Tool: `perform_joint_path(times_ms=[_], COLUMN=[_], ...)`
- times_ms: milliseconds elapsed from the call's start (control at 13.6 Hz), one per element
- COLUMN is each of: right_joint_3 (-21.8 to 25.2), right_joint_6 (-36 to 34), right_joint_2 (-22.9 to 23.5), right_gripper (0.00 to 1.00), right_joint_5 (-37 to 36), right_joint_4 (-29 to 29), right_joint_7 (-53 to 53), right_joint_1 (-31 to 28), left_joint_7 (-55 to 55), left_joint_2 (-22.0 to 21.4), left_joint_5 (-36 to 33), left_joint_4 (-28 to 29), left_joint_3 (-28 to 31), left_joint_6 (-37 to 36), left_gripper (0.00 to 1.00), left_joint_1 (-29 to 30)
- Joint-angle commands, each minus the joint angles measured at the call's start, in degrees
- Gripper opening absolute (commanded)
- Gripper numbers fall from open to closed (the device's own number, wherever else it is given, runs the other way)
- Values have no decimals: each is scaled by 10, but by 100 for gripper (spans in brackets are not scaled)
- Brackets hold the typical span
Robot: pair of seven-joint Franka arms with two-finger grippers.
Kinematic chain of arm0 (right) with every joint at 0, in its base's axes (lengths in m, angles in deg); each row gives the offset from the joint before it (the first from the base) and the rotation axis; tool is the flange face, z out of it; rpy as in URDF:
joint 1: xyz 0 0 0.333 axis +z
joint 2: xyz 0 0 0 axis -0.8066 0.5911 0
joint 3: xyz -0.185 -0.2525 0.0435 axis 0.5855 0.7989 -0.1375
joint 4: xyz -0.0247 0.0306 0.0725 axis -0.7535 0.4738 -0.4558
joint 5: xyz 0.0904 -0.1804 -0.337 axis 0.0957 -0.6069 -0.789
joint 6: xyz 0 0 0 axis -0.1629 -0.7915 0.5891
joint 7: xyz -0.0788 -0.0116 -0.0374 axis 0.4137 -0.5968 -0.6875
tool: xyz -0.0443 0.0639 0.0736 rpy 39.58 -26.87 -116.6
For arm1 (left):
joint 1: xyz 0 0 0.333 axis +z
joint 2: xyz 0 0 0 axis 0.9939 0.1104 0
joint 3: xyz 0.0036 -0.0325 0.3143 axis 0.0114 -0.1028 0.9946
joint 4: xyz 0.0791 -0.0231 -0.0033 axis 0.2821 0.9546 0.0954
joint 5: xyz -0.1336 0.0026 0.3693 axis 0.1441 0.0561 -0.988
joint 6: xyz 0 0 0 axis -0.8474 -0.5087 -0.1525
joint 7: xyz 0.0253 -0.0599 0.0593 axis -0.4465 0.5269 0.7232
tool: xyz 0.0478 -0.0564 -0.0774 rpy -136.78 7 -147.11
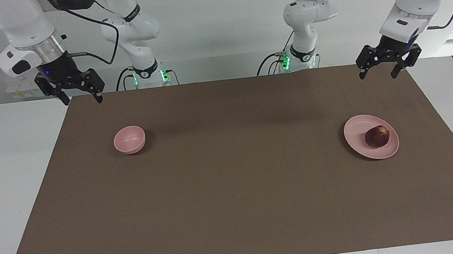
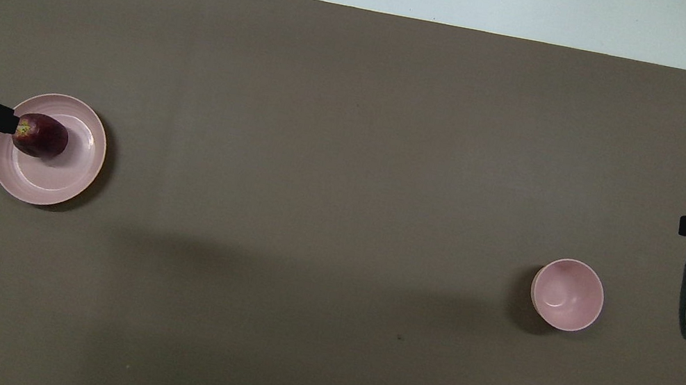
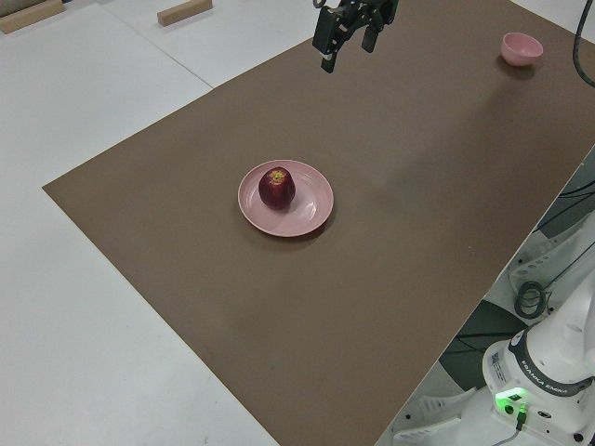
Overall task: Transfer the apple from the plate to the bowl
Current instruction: 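Move the left gripper down onto the red apple on the plate, then close the left gripper on the red apple and lift it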
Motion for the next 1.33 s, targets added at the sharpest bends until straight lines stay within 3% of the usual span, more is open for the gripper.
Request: perform_joint_path(times_ms=[0,737,958,1253], right_joint_3=[-2,-2,-2,-2], right_joint_6=[-4,-4,-4,-4], right_joint_2=[-11,-11,-11,-11], right_gripper=[100,100,100,100], right_joint_5=[-2,-2,-2,-2], right_joint_4=[10,10,10,10], right_joint_7=[12,12,11,11], right_joint_1=[-3,-3,-3,-3], left_joint_7=[-63,-148,-148,-154], left_joint_2=[-2,123,134,134], left_joint_5=[6,5,5,5], left_joint_4=[39,85,142,154], left_joint_3=[-2,-1,-2,-1], left_joint_6=[61,208,274,305], left_gripper=[100,100,100,100], left_joint_1=[34,70,71,84])
